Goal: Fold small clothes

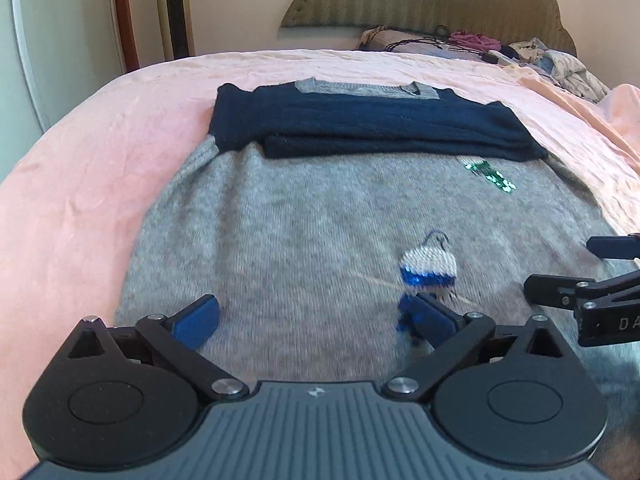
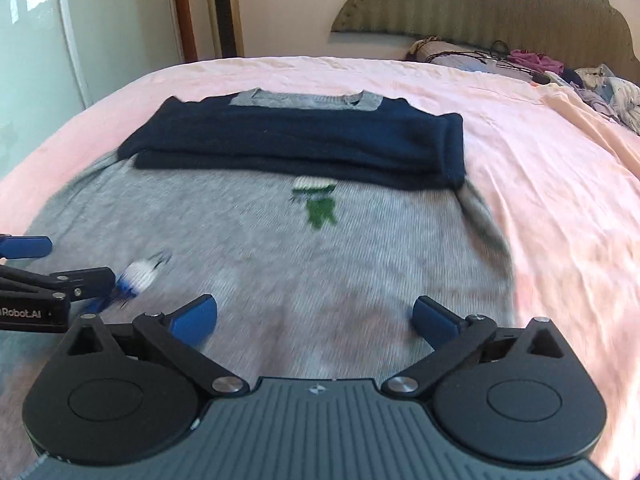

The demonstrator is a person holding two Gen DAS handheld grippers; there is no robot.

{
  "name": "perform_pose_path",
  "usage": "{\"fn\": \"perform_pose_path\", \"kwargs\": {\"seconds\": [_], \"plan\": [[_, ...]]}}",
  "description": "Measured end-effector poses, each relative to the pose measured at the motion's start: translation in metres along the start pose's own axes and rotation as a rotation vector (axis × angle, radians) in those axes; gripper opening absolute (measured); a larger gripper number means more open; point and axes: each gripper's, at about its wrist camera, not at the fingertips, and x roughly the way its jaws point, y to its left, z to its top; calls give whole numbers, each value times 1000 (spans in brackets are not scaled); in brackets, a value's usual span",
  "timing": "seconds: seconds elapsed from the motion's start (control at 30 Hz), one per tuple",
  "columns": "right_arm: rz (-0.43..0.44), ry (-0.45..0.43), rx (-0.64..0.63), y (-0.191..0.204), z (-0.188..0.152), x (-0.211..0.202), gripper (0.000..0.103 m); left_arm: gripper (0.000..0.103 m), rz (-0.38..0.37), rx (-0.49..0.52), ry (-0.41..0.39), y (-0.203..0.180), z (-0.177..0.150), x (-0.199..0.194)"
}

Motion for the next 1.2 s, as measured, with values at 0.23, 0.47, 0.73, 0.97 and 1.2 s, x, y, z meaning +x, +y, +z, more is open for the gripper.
{"fn": "perform_pose_path", "kwargs": {"seconds": [0.23,0.47,0.73,0.97,1.2], "plan": [[-9,-8,-11,14,-28,-28,103,103,-20,46,8,-8,-29,-32],[-3,-19,-36,27,-47,-50,103,103,-19,29,2,-11,-55,-57],[35,-18,-51,35,-71,-68,103,103,-17,51,-26,-13,-80,-81],[37,-18,-71,46,-92,-84,103,103,-46,61,-55,-15,-97,-94],[23,-169,-100,49,-97,-122,103,103,-61,106,-45,-18,-106,-113]]}}
